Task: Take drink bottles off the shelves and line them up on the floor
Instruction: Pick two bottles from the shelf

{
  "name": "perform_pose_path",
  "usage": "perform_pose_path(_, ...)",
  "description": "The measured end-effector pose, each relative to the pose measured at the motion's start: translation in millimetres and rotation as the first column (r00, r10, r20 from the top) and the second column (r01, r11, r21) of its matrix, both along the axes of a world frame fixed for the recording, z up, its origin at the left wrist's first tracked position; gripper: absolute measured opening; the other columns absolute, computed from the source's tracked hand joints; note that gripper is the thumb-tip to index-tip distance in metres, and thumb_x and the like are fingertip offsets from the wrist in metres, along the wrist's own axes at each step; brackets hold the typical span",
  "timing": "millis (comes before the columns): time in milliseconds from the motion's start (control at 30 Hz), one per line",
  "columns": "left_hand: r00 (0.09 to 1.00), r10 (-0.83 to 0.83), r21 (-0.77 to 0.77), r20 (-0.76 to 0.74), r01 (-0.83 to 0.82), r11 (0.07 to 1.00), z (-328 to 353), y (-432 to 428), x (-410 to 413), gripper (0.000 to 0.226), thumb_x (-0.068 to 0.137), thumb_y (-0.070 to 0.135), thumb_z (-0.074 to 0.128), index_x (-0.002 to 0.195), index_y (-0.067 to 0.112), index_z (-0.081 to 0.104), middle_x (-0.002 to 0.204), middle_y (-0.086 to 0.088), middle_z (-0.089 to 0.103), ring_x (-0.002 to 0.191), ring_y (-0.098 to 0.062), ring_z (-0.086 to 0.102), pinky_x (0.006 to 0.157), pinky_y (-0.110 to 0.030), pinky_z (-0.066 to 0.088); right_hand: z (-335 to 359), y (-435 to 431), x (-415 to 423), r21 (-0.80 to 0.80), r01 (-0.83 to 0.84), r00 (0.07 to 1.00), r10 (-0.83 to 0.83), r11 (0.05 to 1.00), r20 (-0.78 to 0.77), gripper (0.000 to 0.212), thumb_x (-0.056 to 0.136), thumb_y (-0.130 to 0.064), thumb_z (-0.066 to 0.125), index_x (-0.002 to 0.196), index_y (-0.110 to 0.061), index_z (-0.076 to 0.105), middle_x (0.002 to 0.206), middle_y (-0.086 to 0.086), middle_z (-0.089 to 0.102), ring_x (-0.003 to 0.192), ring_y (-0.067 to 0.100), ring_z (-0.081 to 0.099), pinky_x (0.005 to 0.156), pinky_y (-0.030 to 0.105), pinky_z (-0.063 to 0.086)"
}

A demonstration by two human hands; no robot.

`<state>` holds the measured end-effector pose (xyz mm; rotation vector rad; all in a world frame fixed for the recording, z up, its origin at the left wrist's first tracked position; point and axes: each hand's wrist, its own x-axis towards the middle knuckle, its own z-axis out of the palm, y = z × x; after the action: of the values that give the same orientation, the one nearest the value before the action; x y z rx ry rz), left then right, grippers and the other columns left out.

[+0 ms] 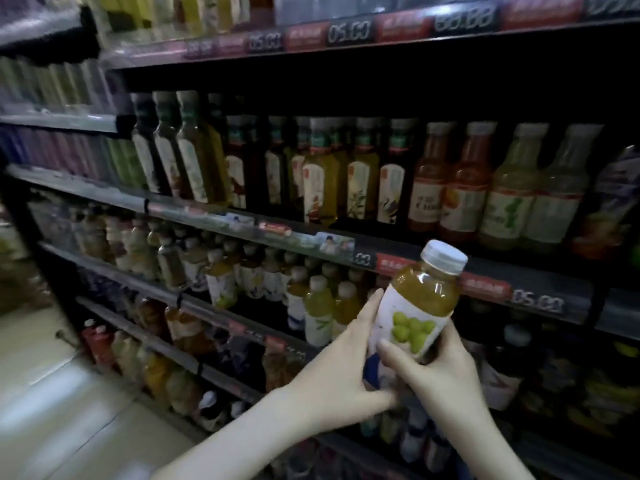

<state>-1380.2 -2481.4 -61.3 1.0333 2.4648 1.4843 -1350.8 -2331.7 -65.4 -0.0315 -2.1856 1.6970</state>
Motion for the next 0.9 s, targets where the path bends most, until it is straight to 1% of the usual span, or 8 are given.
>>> perform_pose_path(100,0.986,0.155,-0.03,0.059,-0.154,0.988,-21.1,-62.0,-11.7,0.101,0.073,0.028,0.075,0.139,0.056,0.004,0.13,0.024,0.052,0.11,0.002,0.058,0.09,-0.031,0.053,-20.7,-68.6,-11.1,-0.028,-0.083,0.992,0.086,0.996,0.09,0.045,0.066,-0.02,0.085,0.1,-0.032,0.057,0.082,-0.019,0.07,0.076,-0.014,0.062,0.059,0.003,0.043)
perform_pose_path(233,0.965,0.132,-0.063,0.228,-0.12,0.991,-34.7,-147.5,-28.1,0.082,0.072,0.026,0.077,0.122,0.063,0.024,0.109,0.018,0.067,0.095,-0.002,0.066,0.087,-0.034,0.055,-34.6,-135.1,-24.3,-0.078,-0.194,0.969,0.203,0.978,0.137,0.035,0.077,-0.032,0.076,0.105,-0.038,0.057,0.093,-0.031,0.068,0.087,-0.012,0.062,0.069,0.006,0.045)
perform_pose_path(333,0.893,0.013,-0.014,0.449,-0.007,1.0,-40.2,-188.2,-34.2,0.075,0.073,0.019,0.08,0.128,0.047,0.038,0.116,0.01,0.066,0.106,-0.01,0.064,0.094,-0.036,0.052,-37.9,-160.6,-32.2,-0.238,-0.24,0.951,0.277,0.941,0.136,0.047,0.072,-0.046,0.077,0.112,-0.032,0.057,0.103,-0.02,0.07,0.097,-0.001,0.065,0.078,0.016,0.05)
perform_pose_path(433,0.788,-0.117,0.137,0.604,0.043,0.99,-51.2,-205.7,-39.1,0.074,0.067,0.011,0.081,0.13,0.033,0.048,0.129,-0.009,0.06,0.12,-0.029,0.056,0.102,-0.045,0.044,-38.6,-168.9,-40.6,-0.332,-0.227,0.953,0.279,0.916,0.12,0.066,0.057,-0.054,0.073,0.115,-0.026,0.06,0.109,-0.007,0.071,0.102,0.009,0.066,0.08,0.021,0.05)
perform_pose_path(567,0.723,-0.199,0.184,0.661,0.101,0.978,-61.7,-208.4,-50.0,0.086,0.06,0.023,0.087,0.134,0.037,0.047,0.131,-0.017,0.057,0.121,-0.055,0.042,0.1,-0.065,0.021,-31.1,-164.1,-48.3,-0.239,-0.237,0.958,0.267,0.942,0.101,0.05,0.064,-0.06,0.069,0.101,-0.026,0.065,0.104,0.001,0.066,0.095,0.014,0.063,0.077,0.028,0.051)
perform_pose_path(633,0.711,-0.209,0.179,0.672,0.119,0.977,-63.8,-209.7,-51.3,0.086,0.06,0.021,0.086,0.134,0.038,0.046,0.13,-0.015,0.058,0.117,-0.047,0.049,0.101,-0.064,0.026,-29.3,-161.1,-50.8,-0.189,-0.242,0.951,0.271,0.952,0.147,0.046,0.072,-0.062,0.069,0.099,-0.025,0.065,0.103,0.006,0.059,0.087,0.014,0.061,0.071,0.03,0.05)
perform_pose_path(767,0.681,-0.229,0.139,0.696,0.186,0.973,-68.0,-214.1,-51.0,0.081,0.07,0.004,0.075,0.138,0.032,0.04,0.138,-0.007,0.053,0.125,-0.025,0.053,0.105,-0.046,0.041,-31.3,-156.5,-59.0,-0.135,-0.286,0.916,0.312,0.949,0.254,0.05,0.073,-0.057,0.068,0.095,-0.013,0.062,0.07,-0.005,0.058,0.049,0.002,0.047,0.044,0.015,0.032)
perform_pose_path(900,0.694,-0.197,0.025,0.693,0.25,0.968,-76.8,-219.1,-52.2,0.078,0.078,-0.007,0.07,0.139,0.028,0.036,0.136,-0.004,0.053,0.122,-0.019,0.055,0.101,-0.038,0.046,-44.4,-157.6,-65.9,-0.022,-0.279,0.917,0.273,0.96,0.292,0.029,0.083,-0.039,0.07,0.081,-0.013,0.057,0.061,-0.009,0.055,0.044,0.0,0.046,0.041,0.014,0.031)
